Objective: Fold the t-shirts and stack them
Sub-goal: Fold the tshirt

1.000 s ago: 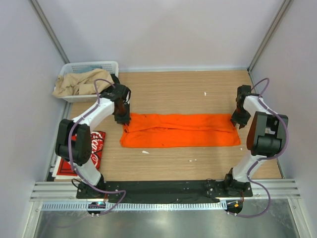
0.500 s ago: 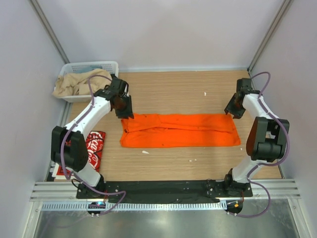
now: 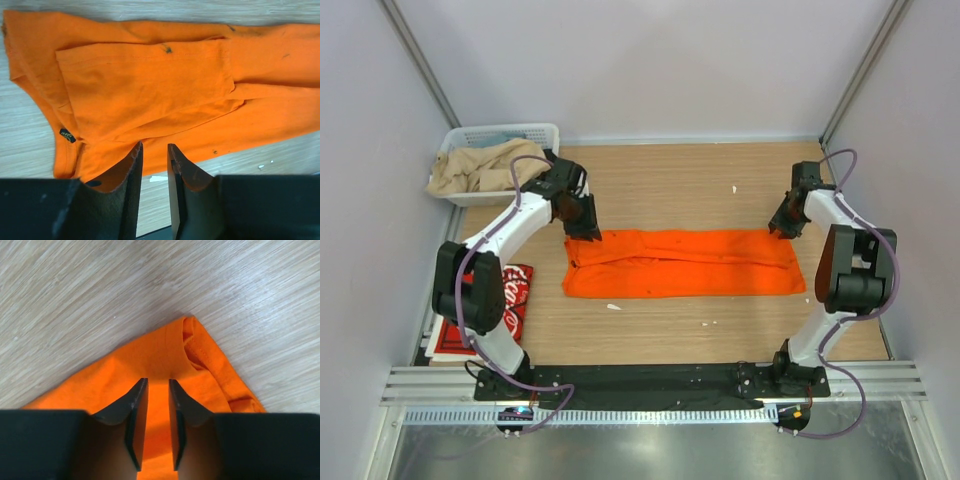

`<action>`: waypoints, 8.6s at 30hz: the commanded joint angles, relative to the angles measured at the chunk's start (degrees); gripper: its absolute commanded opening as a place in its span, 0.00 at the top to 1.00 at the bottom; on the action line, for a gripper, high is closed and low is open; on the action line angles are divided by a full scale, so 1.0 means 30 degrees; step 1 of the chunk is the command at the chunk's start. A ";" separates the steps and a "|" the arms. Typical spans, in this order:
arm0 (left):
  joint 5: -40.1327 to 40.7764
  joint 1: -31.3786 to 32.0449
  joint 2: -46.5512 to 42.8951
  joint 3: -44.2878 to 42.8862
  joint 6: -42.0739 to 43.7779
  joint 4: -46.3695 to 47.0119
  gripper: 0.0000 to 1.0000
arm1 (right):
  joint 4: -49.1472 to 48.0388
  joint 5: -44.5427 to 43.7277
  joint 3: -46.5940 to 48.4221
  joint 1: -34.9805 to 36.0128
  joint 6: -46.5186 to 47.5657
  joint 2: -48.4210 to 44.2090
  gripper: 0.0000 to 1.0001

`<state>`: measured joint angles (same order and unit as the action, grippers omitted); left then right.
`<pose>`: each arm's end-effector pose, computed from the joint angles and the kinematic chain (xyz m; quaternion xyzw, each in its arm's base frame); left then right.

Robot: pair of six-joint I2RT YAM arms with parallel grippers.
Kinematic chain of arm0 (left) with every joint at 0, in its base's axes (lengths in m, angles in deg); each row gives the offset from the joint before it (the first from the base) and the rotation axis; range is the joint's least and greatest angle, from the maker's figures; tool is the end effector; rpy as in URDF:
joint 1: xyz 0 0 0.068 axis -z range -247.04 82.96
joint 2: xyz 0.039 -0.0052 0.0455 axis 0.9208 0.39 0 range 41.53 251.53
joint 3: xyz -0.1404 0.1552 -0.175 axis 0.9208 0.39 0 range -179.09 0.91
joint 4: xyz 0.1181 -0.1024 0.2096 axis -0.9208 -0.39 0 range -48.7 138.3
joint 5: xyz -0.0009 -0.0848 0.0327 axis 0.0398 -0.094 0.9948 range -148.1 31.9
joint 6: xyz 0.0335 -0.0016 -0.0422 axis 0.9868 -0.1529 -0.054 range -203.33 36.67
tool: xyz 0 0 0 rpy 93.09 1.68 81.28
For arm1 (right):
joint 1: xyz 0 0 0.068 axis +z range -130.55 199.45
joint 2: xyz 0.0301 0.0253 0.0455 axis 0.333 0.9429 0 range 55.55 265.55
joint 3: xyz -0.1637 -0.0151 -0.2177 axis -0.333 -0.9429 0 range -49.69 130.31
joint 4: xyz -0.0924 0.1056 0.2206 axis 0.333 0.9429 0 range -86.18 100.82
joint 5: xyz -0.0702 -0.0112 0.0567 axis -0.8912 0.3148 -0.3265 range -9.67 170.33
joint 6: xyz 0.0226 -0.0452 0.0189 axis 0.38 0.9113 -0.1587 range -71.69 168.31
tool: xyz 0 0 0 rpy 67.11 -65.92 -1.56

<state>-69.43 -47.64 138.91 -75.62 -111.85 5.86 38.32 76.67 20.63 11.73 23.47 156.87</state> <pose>0.3308 -0.1239 0.2469 -0.0541 0.9670 -0.1810 0.1711 0.3545 -0.0504 0.1980 0.2803 0.9357 0.0007 0.2143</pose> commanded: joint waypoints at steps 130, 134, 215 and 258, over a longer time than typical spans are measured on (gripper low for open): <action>0.8788 0.5019 1.2975 -1.2301 -0.1109 -0.1354 0.41 | 0.0924 0.3621 -0.6827 0.9342 -0.3019 -0.3185 0.43; 0.8175 0.4784 1.4936 -1.5762 0.1208 -0.1061 0.41 | -0.1295 0.5229 -0.8730 0.9838 -0.6440 -0.4120 0.43; 0.3280 1.2693 -0.4426 1.0043 -1.6365 0.3013 0.48 | 0.3968 0.2246 -0.9380 1.5378 -0.4903 -0.9602 0.53; 0.2752 1.3456 -0.0879 1.0012 -1.7479 0.1635 0.51 | 0.4061 0.0926 -1.1222 1.5789 -0.5399 -0.9513 0.99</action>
<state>-64.91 -7.56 133.18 -47.80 -164.17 11.74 51.04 80.87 -11.34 58.83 8.87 130.68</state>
